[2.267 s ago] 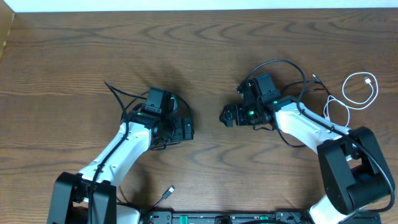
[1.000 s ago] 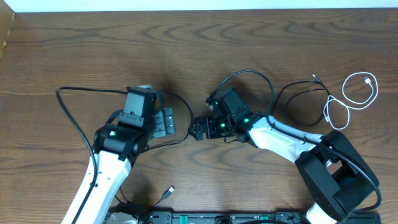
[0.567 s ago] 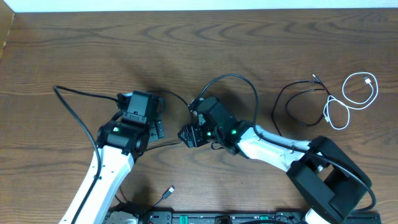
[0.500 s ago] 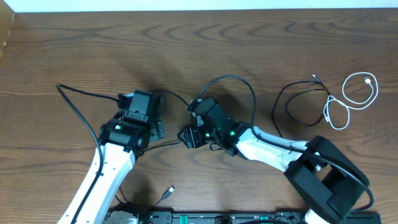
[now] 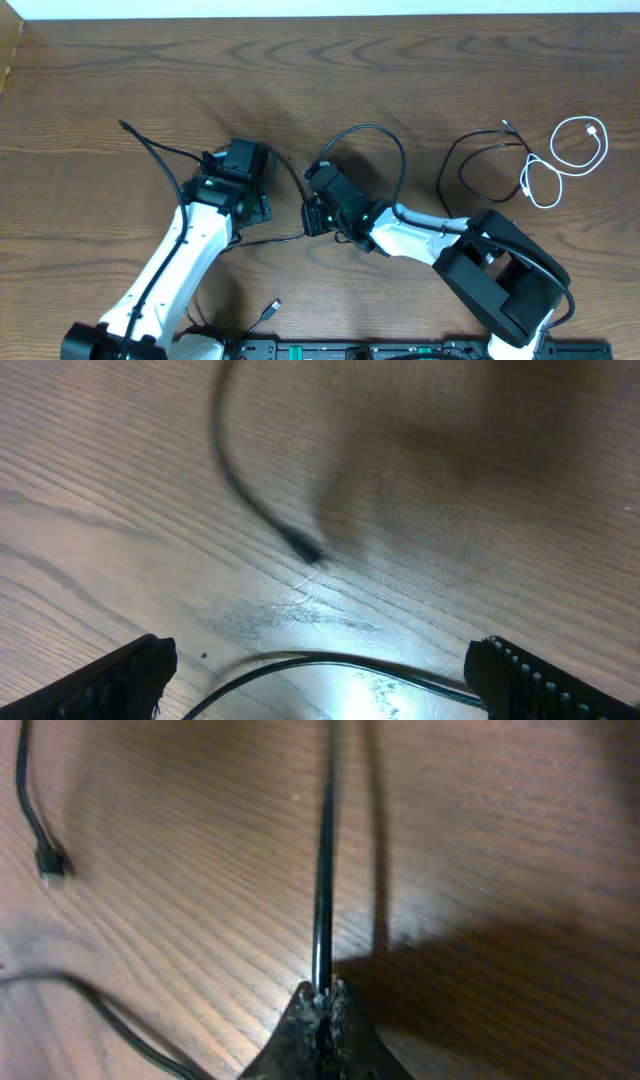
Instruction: Untangle cables
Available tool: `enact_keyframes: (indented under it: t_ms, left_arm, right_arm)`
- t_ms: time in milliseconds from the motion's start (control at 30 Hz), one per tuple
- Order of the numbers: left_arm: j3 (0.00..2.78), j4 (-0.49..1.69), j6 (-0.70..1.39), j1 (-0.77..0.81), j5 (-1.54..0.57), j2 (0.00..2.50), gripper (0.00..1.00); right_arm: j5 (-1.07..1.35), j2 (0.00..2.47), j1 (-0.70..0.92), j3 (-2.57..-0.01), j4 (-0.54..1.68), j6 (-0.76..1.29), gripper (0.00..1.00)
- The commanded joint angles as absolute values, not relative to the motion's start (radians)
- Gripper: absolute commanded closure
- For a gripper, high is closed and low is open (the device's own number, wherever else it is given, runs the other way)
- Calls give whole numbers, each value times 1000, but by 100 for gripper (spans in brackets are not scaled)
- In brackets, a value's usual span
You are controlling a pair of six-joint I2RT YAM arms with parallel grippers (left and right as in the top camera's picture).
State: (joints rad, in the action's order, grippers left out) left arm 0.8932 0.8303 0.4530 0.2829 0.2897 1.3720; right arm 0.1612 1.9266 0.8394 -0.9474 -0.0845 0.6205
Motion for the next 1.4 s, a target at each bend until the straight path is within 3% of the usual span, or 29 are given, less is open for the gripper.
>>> enact_keyframes:
  t_ms: [0,500,900,1167,1367]
  left_arm:
    - [883,827,474,280,292,1387,2]
    - [883,821,474,280,288,1391,2]
    - [883,822,473,280,288,1391,2]
    - [883,881,398,281,-49,1392,2]
    - [883,985,402,281,-64,1392,2]
  right_arm:
    - [107,1957,813,-933,-36,620,99]
    - [166,1937,525,-933,295,728,99]
    - [219,1834,499,-933,392,623,99]
    - [103,1794,499,-933,447,623,99]
    - [103,1794,499,-932,449,623,99]
